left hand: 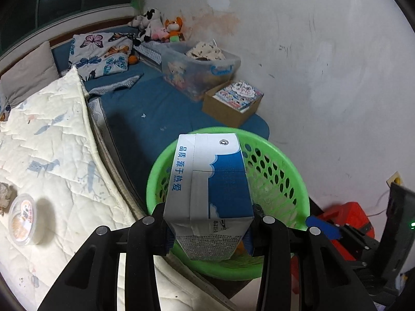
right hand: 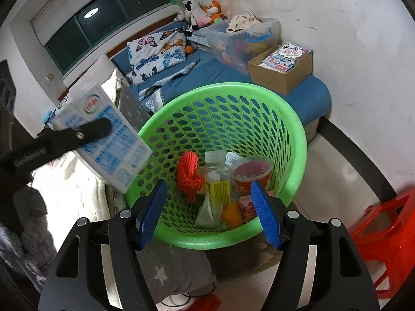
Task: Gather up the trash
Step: 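Carry the milk carton and plastic cup to the green basket and open both grippers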
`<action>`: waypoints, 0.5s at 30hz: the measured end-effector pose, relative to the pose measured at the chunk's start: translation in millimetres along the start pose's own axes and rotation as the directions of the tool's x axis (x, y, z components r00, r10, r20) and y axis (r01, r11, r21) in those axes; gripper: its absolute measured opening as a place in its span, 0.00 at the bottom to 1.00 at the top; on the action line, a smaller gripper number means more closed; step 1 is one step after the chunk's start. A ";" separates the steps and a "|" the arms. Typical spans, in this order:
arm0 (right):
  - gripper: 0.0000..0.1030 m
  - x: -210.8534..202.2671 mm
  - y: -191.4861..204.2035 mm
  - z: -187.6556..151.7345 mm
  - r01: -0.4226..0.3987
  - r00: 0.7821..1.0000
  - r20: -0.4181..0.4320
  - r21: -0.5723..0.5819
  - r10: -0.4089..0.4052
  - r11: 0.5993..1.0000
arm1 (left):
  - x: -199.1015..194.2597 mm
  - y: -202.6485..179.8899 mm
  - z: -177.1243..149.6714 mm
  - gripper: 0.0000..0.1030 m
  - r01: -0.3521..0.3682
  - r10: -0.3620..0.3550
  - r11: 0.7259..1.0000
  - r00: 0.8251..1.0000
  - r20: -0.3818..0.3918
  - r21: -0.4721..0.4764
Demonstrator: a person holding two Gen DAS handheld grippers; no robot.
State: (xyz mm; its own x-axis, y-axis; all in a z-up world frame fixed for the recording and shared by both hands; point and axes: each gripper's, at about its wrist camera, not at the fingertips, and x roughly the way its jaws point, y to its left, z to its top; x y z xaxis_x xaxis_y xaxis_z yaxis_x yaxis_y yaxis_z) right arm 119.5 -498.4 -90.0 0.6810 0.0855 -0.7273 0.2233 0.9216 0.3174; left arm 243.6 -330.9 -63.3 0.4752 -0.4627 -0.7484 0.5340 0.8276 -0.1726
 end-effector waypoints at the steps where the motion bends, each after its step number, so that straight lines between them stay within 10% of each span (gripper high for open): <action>1: 0.65 -0.2 -0.5 -0.3 0.001 1.000 0.000 0.001 -0.001 1.000 | 1.8 -0.1 0.6 0.37 0.002 -0.002 1.000 1.000 -0.004 -0.002; 15: 0.65 -3.8 -0.9 -1.6 0.004 1.000 0.005 0.014 -0.004 1.000 | 0.3 4.7 -4.0 0.53 0.028 -0.028 1.000 1.000 0.002 -0.002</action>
State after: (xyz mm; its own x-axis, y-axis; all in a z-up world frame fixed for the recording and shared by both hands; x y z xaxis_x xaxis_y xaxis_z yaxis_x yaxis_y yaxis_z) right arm 115.6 -499.0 -88.6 0.6832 0.0797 -0.7259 0.2358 0.9167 0.3226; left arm 243.4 -325.9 -66.8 0.4614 -0.4864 -0.7420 0.5460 0.8149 -0.1946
